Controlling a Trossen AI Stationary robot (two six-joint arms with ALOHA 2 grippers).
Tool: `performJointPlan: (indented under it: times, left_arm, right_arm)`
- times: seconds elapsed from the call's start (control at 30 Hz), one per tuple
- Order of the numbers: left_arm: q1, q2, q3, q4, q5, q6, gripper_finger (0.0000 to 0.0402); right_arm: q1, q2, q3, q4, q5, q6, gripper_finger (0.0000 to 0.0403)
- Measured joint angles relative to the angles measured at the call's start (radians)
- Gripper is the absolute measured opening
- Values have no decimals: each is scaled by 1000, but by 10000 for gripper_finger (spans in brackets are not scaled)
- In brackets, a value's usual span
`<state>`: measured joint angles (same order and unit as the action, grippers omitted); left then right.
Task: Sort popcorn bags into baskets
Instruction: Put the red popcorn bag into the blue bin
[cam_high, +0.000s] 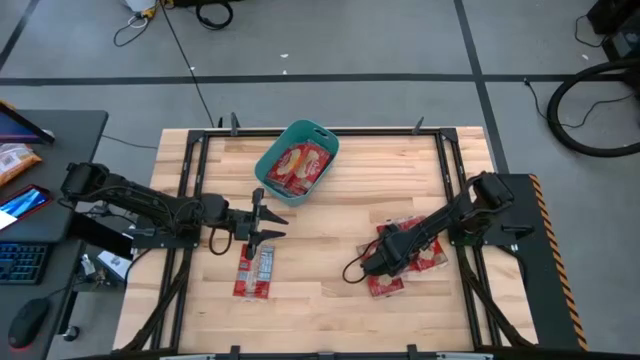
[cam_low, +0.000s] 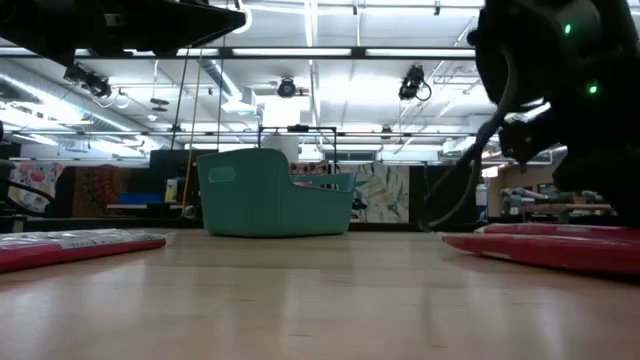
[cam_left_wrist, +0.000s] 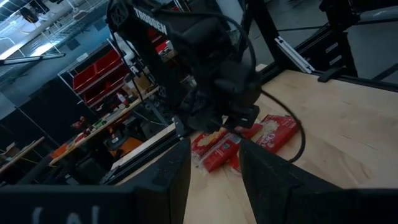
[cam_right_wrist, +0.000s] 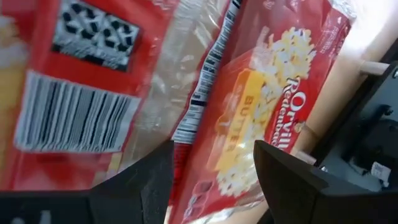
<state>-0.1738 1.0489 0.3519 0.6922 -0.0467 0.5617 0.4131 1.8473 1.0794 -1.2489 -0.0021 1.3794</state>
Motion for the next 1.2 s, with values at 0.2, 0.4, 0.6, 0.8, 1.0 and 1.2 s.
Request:
performJointPlan:
  times: [0.2,0.4,0.6,0.8,1.0,1.2]
  left_arm:
    - [0,0,0,0,0,0,142]
    - [0,0,0,-1,0,0,142]
    - [0,0,0,-1,0,1,142]
    - [0,0,0,-1,0,1,142]
    - [1,0,0,-1,0,1,142]
    - [1,0,0,-1,0,-36,142]
  right_arm:
    - [-27,-2,-55,7,-8,-61,218]
    - [-31,-4,-103,42,-30,-109,153]
    - [-30,-3,-103,67,-33,-124,49]
    - [-18,0,-84,43,-15,-134,12]
    - [-14,0,64,-86,102,-173,5]
    - [-13,0,235,-201,296,-263,4]
